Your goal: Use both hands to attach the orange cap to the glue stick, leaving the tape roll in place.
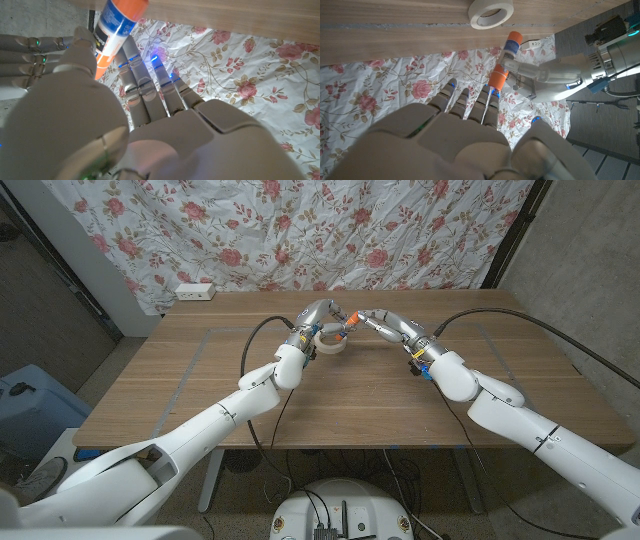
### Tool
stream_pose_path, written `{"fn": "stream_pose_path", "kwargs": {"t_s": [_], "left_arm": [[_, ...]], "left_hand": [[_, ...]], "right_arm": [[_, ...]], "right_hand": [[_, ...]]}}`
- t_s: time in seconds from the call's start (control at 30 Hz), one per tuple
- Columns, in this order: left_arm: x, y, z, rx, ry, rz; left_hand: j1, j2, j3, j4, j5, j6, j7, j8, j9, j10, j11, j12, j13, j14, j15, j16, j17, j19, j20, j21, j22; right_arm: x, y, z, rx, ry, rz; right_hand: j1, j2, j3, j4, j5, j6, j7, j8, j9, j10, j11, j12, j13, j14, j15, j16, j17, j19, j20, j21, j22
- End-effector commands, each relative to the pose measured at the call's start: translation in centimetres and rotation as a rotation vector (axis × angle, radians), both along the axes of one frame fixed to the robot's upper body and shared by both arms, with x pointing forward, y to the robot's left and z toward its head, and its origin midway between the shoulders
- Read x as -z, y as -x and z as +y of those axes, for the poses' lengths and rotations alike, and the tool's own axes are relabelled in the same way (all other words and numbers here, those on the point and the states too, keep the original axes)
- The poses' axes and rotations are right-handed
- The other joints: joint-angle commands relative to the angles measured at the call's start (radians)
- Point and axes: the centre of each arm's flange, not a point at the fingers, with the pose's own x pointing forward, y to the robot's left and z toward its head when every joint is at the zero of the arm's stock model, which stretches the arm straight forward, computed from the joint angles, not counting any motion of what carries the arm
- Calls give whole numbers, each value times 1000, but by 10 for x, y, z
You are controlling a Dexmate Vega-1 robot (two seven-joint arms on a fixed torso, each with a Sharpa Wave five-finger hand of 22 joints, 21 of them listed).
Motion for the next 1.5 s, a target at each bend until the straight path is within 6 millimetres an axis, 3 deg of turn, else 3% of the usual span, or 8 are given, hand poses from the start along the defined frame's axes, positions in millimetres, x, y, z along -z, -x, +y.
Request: {"fn": "stream_pose_path", "kwargs": {"t_s": [0.03,1.03,1.5], "left_arm": [[0,-1,1,-7,-8,8],[-5,3,5,-9,-111,53],[-9,13,13,-40,-192,89]], "left_hand": [[146,164,7,2,4,45,-46,8,5,91,-93,-1,5,2,-158,-4,4,2,-23,-3,3],[139,167,2,5,3,41,-51,12,5,87,-94,-8,6,-5,-155,-11,1,0,-22,-2,3],[131,161,-3,5,0,48,-58,16,3,84,-96,-14,4,-13,-152,-15,0,1,-23,-2,3]], "right_arm": [[-6,0,-7,12,-29,-17],[-20,-10,-38,59,-98,-14],[-13,-22,-53,4,-234,56]], "right_hand": [[2,3,5,-5,-1,-1,-1,-1,2,-5,8,-5,1,8,-3,2,0,10,4,7,3],[-1,2,8,-10,-1,-37,-2,-10,2,-25,25,-9,2,4,-1,0,1,18,7,7,3],[-3,2,10,-12,-1,-54,1,-12,2,-31,31,-8,2,-1,7,-2,1,28,17,8,3]]}}
